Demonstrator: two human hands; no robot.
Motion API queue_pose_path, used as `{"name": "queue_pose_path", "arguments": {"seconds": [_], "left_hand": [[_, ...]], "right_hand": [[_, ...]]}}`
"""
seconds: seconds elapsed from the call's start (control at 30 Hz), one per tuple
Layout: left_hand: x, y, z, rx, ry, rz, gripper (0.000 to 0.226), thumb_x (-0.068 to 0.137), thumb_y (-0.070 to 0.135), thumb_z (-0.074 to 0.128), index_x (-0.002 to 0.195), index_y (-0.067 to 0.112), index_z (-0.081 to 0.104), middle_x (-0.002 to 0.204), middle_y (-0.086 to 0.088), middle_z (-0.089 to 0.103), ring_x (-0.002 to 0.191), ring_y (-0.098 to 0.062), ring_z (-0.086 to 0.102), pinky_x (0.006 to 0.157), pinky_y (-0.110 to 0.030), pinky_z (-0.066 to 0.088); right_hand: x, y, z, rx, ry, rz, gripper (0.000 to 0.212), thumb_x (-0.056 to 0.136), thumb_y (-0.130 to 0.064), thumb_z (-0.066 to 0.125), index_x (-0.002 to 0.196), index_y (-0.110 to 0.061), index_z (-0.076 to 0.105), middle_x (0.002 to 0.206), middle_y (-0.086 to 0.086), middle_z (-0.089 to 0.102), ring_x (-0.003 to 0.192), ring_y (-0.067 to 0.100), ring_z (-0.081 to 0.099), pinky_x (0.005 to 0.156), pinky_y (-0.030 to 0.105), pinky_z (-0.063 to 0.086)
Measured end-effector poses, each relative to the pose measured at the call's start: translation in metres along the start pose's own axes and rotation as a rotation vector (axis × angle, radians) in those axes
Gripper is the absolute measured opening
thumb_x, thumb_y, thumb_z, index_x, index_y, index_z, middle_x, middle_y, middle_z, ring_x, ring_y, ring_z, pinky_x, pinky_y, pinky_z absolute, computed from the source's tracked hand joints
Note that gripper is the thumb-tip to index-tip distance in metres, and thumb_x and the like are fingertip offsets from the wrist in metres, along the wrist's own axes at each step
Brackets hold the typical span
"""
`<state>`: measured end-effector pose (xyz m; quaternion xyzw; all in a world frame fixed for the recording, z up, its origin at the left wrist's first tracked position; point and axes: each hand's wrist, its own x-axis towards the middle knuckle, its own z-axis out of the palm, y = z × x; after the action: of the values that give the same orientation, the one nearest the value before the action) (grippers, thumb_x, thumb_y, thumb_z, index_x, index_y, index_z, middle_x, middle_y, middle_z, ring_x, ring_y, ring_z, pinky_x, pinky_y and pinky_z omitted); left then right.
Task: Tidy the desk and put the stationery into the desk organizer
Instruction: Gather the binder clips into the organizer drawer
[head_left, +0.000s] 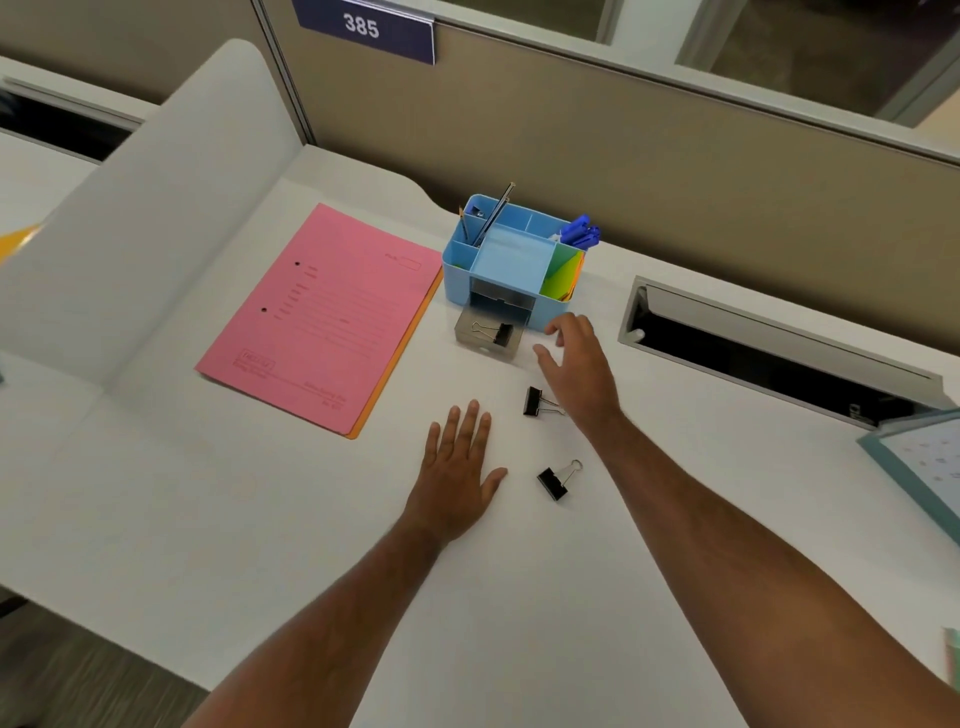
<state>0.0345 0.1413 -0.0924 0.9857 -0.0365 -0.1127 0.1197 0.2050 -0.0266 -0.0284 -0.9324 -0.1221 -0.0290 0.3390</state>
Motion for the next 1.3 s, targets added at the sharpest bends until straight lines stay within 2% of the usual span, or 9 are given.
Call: {"name": "queue_pose_path", "arguments": {"seconds": [0.13, 0.27, 0.37, 0.5, 0.7, 0.83, 0.93, 1.07, 1.3], "left_hand": [[0.001, 0.001, -0.003, -0.017, -0.017, 0.000, 0.078, 0.104, 0.060, 0.023, 0.164, 0.019, -0.007, 0.170, -0.004, -0.020, 0.156, -0.026, -0.020, 0.127, -0.046, -0.007], [0.006, 0.003, -0.015, -0.129, -0.015, -0.024, 0.077, 0.104, 0.053, 0.039, 0.164, 0.016, 0.010, 0.173, -0.006, -0.002, 0.159, -0.026, -0.006, 0.127, -0.041, -0.004], [0.021, 0.008, -0.036, -0.200, 0.023, -0.065, 0.074, 0.100, 0.043, 0.058, 0.160, 0.014, 0.025, 0.163, -0.009, 0.031, 0.151, -0.027, 0.026, 0.125, -0.036, 0.016], [0.052, 0.019, -0.059, -0.170, -0.008, -0.042, 0.073, 0.099, 0.043, 0.062, 0.159, 0.020, 0.028, 0.153, -0.005, 0.044, 0.139, -0.025, 0.042, 0.115, -0.040, 0.035], [0.086, 0.038, -0.068, -0.130, -0.070, 0.027, 0.075, 0.096, 0.041, 0.068, 0.157, 0.019, 0.030, 0.151, -0.007, 0.046, 0.135, -0.026, 0.046, 0.112, -0.039, 0.040], [0.093, 0.046, -0.069, -0.171, -0.087, 0.030, 0.067, 0.095, 0.035, 0.071, 0.152, 0.016, 0.040, 0.151, -0.009, 0.044, 0.138, -0.026, 0.042, 0.112, -0.037, 0.041], [0.097, 0.049, -0.068, -0.167, -0.061, 0.025, 0.055, 0.097, 0.034, 0.069, 0.144, 0.015, 0.049, 0.147, -0.009, 0.047, 0.134, -0.024, 0.044, 0.107, -0.033, 0.045], [0.095, 0.049, -0.065, -0.166, -0.051, -0.006, 0.054, 0.097, 0.036, 0.068, 0.144, 0.016, 0.050, 0.148, -0.009, 0.047, 0.135, -0.023, 0.044, 0.108, -0.032, 0.044], [0.088, 0.044, -0.064, -0.191, -0.011, -0.012, 0.050, 0.098, 0.035, 0.068, 0.141, 0.016, 0.055, 0.144, -0.008, 0.051, 0.130, -0.022, 0.047, 0.105, -0.030, 0.045]], "right_hand": [[-0.018, 0.036, -0.018, -0.042, 0.015, 0.135, 0.020, 0.092, -0.026, 0.070, 0.107, -0.022, 0.057, 0.104, -0.004, 0.052, 0.099, 0.014, 0.051, 0.079, 0.035, 0.051], [-0.029, 0.064, -0.027, -0.053, -0.055, 0.309, 0.042, 0.088, -0.045, 0.073, 0.117, -0.021, 0.055, 0.119, 0.002, 0.054, 0.116, 0.022, 0.053, 0.087, 0.043, 0.053], [-0.033, 0.070, -0.028, -0.042, -0.114, 0.367, 0.058, 0.084, -0.055, 0.074, 0.124, -0.018, 0.052, 0.124, 0.002, 0.052, 0.120, 0.023, 0.050, 0.089, 0.044, 0.053], [-0.032, 0.069, -0.025, -0.058, -0.123, 0.378, 0.060, 0.083, -0.054, 0.076, 0.123, -0.015, 0.053, 0.122, 0.004, 0.054, 0.118, 0.024, 0.052, 0.089, 0.043, 0.053], [-0.028, 0.068, -0.026, -0.051, -0.130, 0.411, 0.052, 0.086, -0.047, 0.076, 0.120, -0.014, 0.055, 0.121, 0.006, 0.054, 0.115, 0.024, 0.053, 0.090, 0.041, 0.052], [-0.029, 0.069, -0.028, 0.086, -0.084, 0.414, 0.047, 0.087, -0.046, 0.077, 0.118, -0.018, 0.055, 0.118, -0.001, 0.054, 0.109, 0.020, 0.057, 0.089, 0.038, 0.054], [-0.031, 0.058, -0.031, 0.144, -0.048, 0.349, 0.043, 0.086, -0.047, 0.078, 0.115, -0.023, 0.058, 0.112, -0.005, 0.053, 0.097, 0.014, 0.056, 0.079, 0.031, 0.052], [-0.028, 0.032, -0.029, 0.141, -0.066, 0.218, 0.041, 0.086, -0.048, 0.077, 0.116, -0.025, 0.060, 0.097, -0.009, 0.048, 0.079, 0.004, 0.049, 0.063, 0.019, 0.039], [0.006, -0.011, -0.007, 0.085, -0.154, 0.162, 0.042, 0.088, -0.051, 0.073, 0.122, -0.031, 0.056, 0.075, -0.013, 0.052, 0.067, 0.009, 0.052, 0.061, 0.026, 0.039]]}}
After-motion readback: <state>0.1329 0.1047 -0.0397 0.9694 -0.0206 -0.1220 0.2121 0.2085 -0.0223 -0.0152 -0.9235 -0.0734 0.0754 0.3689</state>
